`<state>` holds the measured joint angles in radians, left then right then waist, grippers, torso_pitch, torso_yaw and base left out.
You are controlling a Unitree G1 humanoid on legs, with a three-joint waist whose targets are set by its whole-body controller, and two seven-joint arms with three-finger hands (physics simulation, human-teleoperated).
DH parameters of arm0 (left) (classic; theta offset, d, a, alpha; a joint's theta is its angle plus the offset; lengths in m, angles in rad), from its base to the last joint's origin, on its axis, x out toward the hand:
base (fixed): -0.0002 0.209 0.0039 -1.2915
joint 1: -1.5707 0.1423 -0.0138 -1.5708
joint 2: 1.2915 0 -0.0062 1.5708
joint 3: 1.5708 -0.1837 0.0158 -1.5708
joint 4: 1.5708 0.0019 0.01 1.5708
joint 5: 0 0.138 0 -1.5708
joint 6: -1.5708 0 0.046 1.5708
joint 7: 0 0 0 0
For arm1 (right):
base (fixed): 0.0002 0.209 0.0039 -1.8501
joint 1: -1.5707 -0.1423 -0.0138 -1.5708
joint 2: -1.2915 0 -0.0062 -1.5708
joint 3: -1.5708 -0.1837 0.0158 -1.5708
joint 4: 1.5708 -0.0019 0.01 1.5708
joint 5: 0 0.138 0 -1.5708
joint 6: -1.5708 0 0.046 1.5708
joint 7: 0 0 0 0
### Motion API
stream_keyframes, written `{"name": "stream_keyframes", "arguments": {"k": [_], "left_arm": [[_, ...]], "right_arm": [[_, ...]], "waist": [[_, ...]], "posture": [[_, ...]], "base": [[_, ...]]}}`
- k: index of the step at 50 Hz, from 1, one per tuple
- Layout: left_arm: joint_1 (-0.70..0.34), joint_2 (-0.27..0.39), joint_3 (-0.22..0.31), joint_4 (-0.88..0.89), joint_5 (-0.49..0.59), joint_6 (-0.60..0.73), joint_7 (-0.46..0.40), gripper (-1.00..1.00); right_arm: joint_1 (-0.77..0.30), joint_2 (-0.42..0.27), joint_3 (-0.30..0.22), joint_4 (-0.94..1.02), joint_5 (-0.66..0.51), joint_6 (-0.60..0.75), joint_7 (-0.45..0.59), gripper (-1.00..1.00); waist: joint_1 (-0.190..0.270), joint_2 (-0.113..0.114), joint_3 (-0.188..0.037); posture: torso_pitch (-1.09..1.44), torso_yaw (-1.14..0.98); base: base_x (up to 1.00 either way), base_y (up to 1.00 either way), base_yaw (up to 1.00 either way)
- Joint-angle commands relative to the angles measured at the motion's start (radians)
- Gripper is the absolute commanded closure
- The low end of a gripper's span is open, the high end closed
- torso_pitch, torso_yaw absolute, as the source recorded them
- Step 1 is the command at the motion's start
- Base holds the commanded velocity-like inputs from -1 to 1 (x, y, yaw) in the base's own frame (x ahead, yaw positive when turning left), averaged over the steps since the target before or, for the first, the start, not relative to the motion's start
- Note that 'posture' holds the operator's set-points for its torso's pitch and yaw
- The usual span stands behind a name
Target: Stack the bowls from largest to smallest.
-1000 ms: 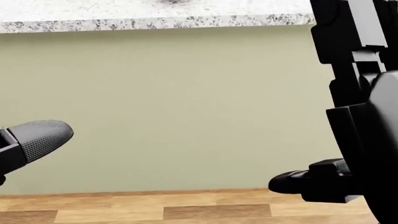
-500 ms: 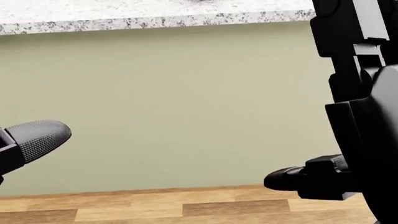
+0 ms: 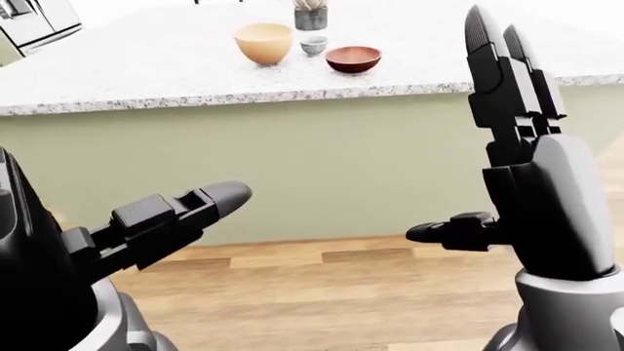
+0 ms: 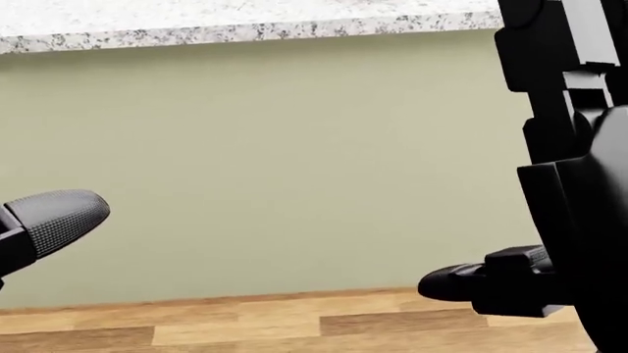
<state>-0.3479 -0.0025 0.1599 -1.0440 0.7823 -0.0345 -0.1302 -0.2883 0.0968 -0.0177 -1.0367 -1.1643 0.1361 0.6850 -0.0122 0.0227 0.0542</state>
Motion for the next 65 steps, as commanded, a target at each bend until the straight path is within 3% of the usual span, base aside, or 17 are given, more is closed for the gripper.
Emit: {"name": "stream_keyframes", "arguments": {"k": [1,3,4,17,18,21,25,27,29,30,35,46,49,50,58,62,65], "left_arm": [[-0.015,-0.001,0.008,-0.003,-0.002,-0.003,0.0,-1.0],[-0.017,-0.001,0.011,-0.003,-0.004,-0.003,-0.002,-1.0],[-0.017,0.003,0.012,-0.003,-0.006,0.0,0.0,-1.0],[-0.012,0.015,0.005,-0.003,-0.006,0.008,0.01,-1.0],[-0.009,0.014,0.003,-0.003,-0.005,0.006,0.011,-1.0],[-0.009,0.009,0.001,-0.003,-0.003,0.003,0.009,-1.0],[-0.007,0.003,-0.002,-0.003,0.001,-0.002,0.006,-1.0],[-0.003,0.001,-0.003,-0.003,0.003,-0.006,0.007,-1.0],[-0.005,0.001,-0.001,-0.003,0.001,-0.004,0.007,-1.0],[-0.004,0.004,-0.002,-0.003,0.003,-0.004,0.008,-1.0],[-0.008,0.002,0.002,-0.003,0.001,-0.003,0.005,-1.0],[-0.013,0.0,0.006,-0.003,-0.002,-0.004,0.002,-1.0],[-0.016,-0.004,0.011,-0.003,-0.005,-0.007,-0.003,-1.0],[-0.018,-0.004,0.012,-0.003,-0.004,-0.007,-0.005,-1.0],[-0.015,-0.005,0.013,-0.003,-0.006,-0.009,-0.004,-1.0],[-0.01,-0.006,0.007,-0.003,-0.002,-0.011,-0.002,-1.0],[-0.012,-0.01,0.008,-0.003,-0.001,-0.014,-0.005,-1.0]], "right_arm": [[-0.019,0.009,0.0,-0.011,0.005,-0.02,-0.005,-1.0],[-0.021,0.01,0.004,-0.011,0.002,-0.019,-0.003,-1.0],[-0.023,0.008,0.005,-0.011,0.001,-0.016,-0.002,-1.0],[-0.027,-0.002,0.014,-0.011,-0.003,-0.004,-0.004,-1.0],[-0.022,0.0,0.016,-0.011,-0.003,-0.006,-0.008,-1.0],[-0.013,0.002,0.017,-0.011,-0.002,-0.009,-0.014,-1.0],[-0.009,0.009,0.011,-0.011,0.0,-0.019,-0.013,-1.0],[-0.005,0.01,0.011,-0.011,0.001,-0.022,-0.016,-1.0],[-0.005,0.01,0.009,-0.011,0.003,-0.026,-0.017,-1.0],[-0.004,0.01,0.009,-0.011,0.005,-0.025,-0.018,-1.0],[-0.003,0.015,0.004,-0.011,0.011,-0.033,-0.021,-1.0],[-0.006,0.019,-0.002,-0.011,0.01,-0.036,-0.014,-1.0],[-0.011,0.022,-0.001,-0.011,0.008,-0.035,-0.011,-1.0],[-0.013,0.022,-0.001,-0.011,0.006,-0.034,-0.009,-1.0],[-0.013,0.016,0.008,-0.011,0.006,-0.025,-0.012,-1.0],[-0.006,0.012,0.008,-0.011,0.008,-0.023,-0.017,-1.0],[-0.001,0.012,0.009,-0.011,0.01,-0.023,-0.021,-1.0]], "waist": [[0.001,0.001,-0.009],[-0.001,0.073,-0.031],[0.0,0.073,-0.032],[-0.003,-0.077,-0.021],[-0.013,-0.042,-0.016],[0.003,-0.061,-0.029],[0.007,-0.025,-0.01],[0.003,0.014,-0.013],[0.005,0.103,-0.037],[0.008,0.046,-0.023],[0.013,0.03,0.027],[0.036,-0.043,0.016],[0.037,-0.117,-0.005],[0.025,-0.078,0.027],[0.025,-0.041,-0.006],[0.01,0.02,-0.029],[0.014,0.037,0.022]], "posture": [[0.0,0.0],[0.0,0.0],[0.0,0.0],[0.0,0.0],[0.0,0.0],[0.0,0.0],[0.0,0.0],[0.0,0.0],[0.0,0.0],[0.0,0.0],[0.0,0.0],[0.0,0.0],[0.0,0.0],[0.0,0.0],[0.0,0.0],[0.0,0.0],[0.0,0.0]], "base": [[0.0,0.3,0.0],[0.0,0.3,0.0],[0.0,0.3,0.0],[0.0,0.29,0.0],[0.0,0.28,0.0],[0.0,0.28,0.0],[0.0,0.28,0.0],[0.0,0.28,0.0],[0.0,0.21,0.0],[0.06,0.07,0.0],[0.46,0.01,0.0],[0.68,0.0,0.0],[0.68,0.0,0.0],[0.69,0.0,0.0],[0.68,0.0,0.0],[0.69,0.0,0.0],[0.69,0.0,0.0]]}}
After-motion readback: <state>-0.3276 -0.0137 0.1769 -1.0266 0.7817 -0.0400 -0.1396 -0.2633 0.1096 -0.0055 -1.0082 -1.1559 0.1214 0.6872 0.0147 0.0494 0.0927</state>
